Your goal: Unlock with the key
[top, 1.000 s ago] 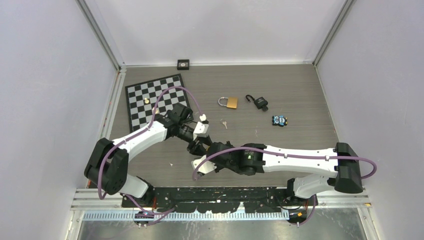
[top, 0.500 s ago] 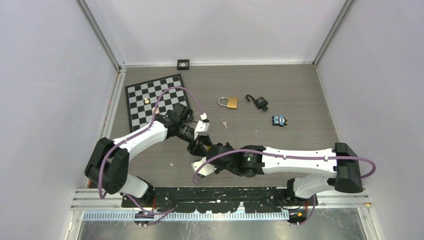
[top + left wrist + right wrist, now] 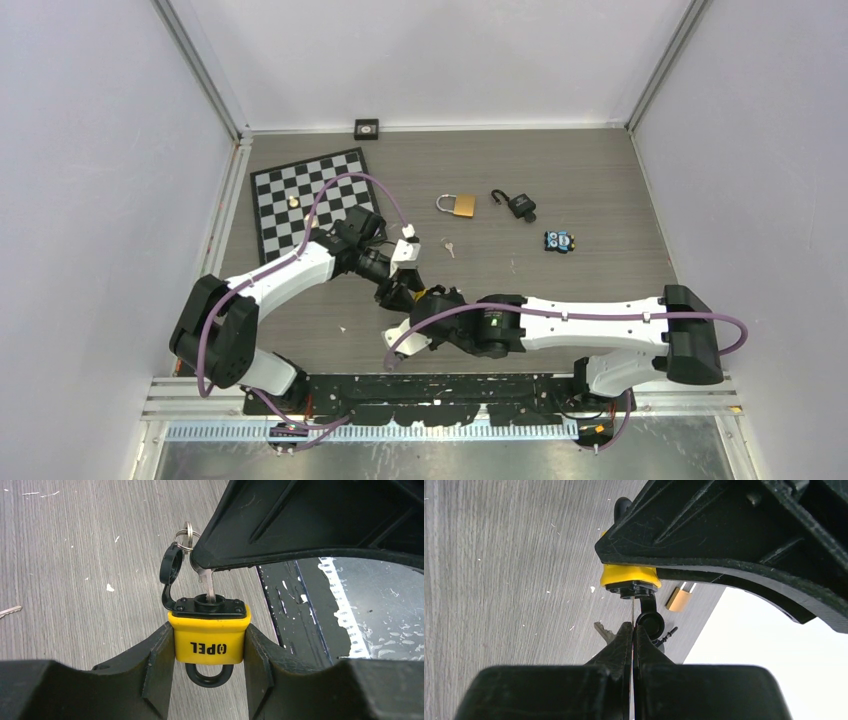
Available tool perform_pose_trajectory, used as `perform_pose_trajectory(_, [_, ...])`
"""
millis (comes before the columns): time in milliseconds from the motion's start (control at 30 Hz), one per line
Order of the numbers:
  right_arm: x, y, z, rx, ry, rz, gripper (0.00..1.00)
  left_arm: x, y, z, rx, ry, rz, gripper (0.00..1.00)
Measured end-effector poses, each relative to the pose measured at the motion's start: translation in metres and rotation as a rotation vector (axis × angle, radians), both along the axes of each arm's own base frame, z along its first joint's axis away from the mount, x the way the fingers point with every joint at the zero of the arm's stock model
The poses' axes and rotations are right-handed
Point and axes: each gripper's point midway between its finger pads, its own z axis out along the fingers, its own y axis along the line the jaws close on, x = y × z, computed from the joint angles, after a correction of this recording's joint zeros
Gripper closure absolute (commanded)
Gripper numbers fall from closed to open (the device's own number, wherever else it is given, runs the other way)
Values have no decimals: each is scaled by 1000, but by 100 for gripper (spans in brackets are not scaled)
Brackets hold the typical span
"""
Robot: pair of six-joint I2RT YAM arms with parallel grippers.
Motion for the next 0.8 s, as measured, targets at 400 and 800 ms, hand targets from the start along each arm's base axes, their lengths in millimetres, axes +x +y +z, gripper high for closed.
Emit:
perform_pose_trajectory(400, [3, 1, -4, -35, -50, -10, 100, 4, 0, -4, 33, 34, 39, 100])
perform_pose_trajectory(800, [9, 1, -11, -30, -126, -9, 100, 10, 1, -9, 51, 99, 83, 100])
